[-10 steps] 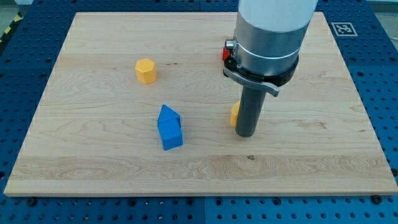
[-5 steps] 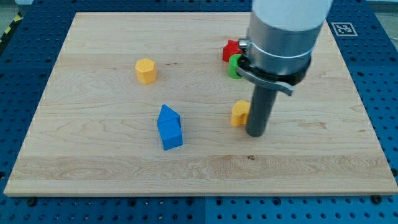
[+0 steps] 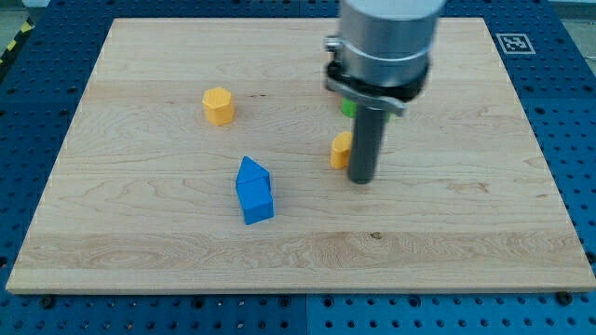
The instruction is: Move the yellow heart close to the yellow hexagon
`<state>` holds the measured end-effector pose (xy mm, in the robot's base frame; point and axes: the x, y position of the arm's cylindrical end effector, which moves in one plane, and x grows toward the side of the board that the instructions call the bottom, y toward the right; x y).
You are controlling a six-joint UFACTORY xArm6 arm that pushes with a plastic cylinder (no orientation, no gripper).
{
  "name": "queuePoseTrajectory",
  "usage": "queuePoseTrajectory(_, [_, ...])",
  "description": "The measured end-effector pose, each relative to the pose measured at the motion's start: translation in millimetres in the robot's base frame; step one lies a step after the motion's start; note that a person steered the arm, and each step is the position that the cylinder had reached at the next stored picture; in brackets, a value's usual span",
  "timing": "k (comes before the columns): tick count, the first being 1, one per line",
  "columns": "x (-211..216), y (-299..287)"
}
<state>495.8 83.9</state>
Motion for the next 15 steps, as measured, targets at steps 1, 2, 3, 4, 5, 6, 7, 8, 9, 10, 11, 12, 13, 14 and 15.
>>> queuePoseTrajectory(1, [0.0, 19.0])
queuePoseTrajectory(2, [-5.1, 27.6])
queuePoseTrajectory(3, [-9.6, 26.3])
queuePoseTrajectory(4, [-12.2, 21.0])
queuePoseTrajectory(5, [-12.2, 22.4])
queuePoseTrajectory(6, [-12.2, 38.7])
queuePoseTrajectory(7, [-0.1, 54.7])
queuePoseTrajectory(8, [-7.9, 48.9])
queuePoseTrajectory(9, [2.2, 25.2])
queuePoseTrajectory(10, [-2.1, -19.1])
queuePoseTrajectory(11, [-34.0, -22.5])
queuePoseTrajectory(12, [-29.0, -2.7])
queuePoseTrajectory(13, [-42.1, 2.9])
queuePoseTrajectory(14, [-57.6, -39.6])
queuePoseTrajectory(15, [-85.1, -79.0])
